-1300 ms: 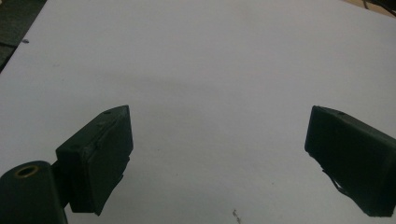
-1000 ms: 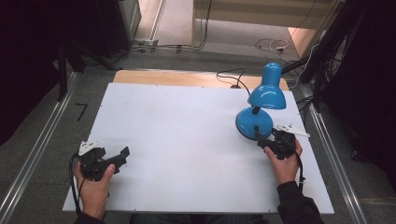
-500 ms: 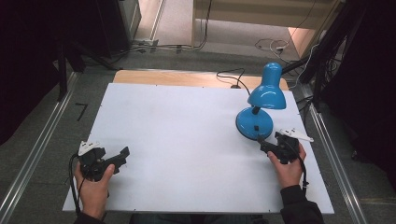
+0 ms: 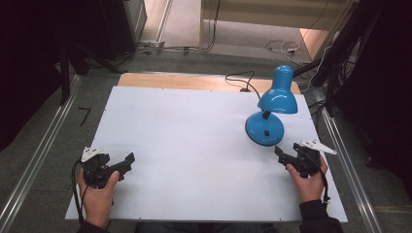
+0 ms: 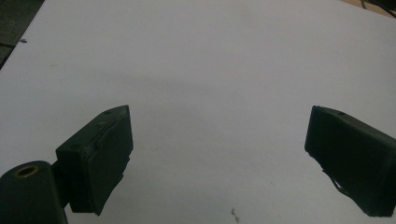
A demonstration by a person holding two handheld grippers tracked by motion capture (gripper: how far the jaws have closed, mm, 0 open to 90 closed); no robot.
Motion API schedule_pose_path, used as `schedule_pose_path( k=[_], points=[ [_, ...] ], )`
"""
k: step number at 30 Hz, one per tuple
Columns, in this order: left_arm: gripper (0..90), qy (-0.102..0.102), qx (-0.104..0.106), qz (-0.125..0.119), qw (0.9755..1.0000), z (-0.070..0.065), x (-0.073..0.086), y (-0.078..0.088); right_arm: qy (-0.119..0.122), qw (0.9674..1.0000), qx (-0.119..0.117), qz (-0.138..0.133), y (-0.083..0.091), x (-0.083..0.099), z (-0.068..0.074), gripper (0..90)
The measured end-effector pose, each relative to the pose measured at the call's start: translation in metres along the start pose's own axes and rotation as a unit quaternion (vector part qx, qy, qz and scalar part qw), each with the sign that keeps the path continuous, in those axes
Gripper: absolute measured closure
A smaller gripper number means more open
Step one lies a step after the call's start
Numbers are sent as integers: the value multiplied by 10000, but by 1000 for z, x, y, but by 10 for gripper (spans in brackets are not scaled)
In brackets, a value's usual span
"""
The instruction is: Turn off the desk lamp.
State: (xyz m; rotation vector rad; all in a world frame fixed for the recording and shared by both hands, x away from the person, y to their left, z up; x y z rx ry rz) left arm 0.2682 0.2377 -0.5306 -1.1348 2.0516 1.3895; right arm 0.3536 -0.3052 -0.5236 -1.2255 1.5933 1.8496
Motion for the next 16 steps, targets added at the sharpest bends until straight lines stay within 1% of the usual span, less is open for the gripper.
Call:
schedule_pose_path(
  k=[7, 10, 14, 15, 16],
  points=[
    [84, -11, -7, 3, 10000, 0, 0, -1, -78, 9999, 85, 39, 13, 10, -12, 206],
    [84, -8, -18, -1, 10000, 0, 0, -1, -150, 9998, 122, 52, 21, 14, -17, 205],
    [84, -9, -33, 1, 10000, 1, 0, -1, -223, 9994, 240, 91, 32, 23, -25, 189],
    [84, -15, -51, -1, 10000, 1, 0, -2, -256, 9992, 292, 124, 35, 26, -29, 174],
    [84, -28, -68, 25, 10000, 2, 0, -2, -233, 9989, 354, 184, 36, 30, -32, 154]
  ],
)
Point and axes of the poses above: each handheld gripper's, and its own axes: y roughly backward along the jaws, x roughly out of its underside, z roughly to its left, the point moved 6 cm from there along -y, roughly forward along the jaws, and after that the axes turned 9 degrees about y, right-handed, at the moved point
